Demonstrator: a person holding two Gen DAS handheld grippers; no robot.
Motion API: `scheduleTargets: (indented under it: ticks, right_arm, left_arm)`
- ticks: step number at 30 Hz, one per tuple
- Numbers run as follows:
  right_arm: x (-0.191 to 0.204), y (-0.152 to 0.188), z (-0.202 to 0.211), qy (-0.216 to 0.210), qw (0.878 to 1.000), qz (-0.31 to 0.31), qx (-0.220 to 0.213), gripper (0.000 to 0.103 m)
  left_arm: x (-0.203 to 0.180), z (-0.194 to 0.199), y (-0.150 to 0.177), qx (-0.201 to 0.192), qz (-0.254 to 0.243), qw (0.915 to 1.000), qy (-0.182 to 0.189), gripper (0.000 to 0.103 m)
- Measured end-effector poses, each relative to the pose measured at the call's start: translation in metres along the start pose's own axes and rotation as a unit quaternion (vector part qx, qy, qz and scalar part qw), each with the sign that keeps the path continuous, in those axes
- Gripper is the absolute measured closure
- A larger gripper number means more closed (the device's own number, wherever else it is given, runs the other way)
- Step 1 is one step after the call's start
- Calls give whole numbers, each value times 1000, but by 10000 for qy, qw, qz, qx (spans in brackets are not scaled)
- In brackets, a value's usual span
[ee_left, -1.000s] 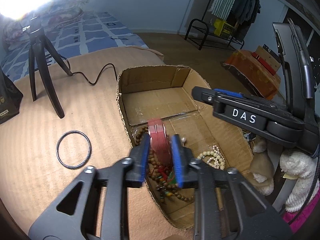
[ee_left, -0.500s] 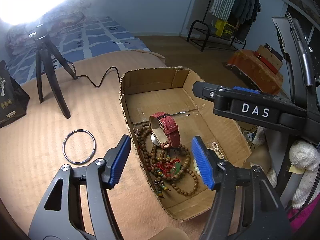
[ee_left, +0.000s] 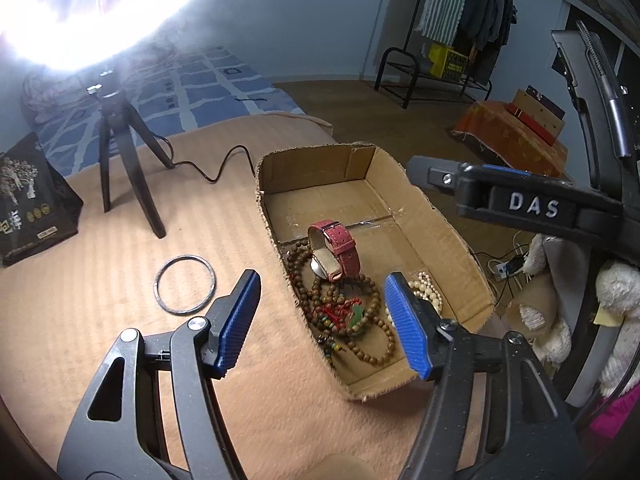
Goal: Organize jewelry
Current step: 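Move left tool to the second pearl earring while right tool approaches the blue-grey bangle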
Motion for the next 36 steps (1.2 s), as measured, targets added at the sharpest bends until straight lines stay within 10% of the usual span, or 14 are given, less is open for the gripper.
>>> scheduleTargets:
  ticks: [20,36]
  right_arm:
    - [87,30,38,-759,9957,511,126,2]
    - [182,56,-5,-1097,9849,1119,737,14]
  left_arm:
    - [74,86,81,-28,260,9993,-261,37]
    - [127,75,157,491,435,9976,-209,38]
Point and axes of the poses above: each gripper's, at about its wrist camera, not at the fingertips, and z roughly against the way its jaws point, x to its left, y to its underside, the point moved 8 cm from there along -z, roughly the way its jaws point, and after that the axes turned 8 degrees about x, right-handed, at the moved point
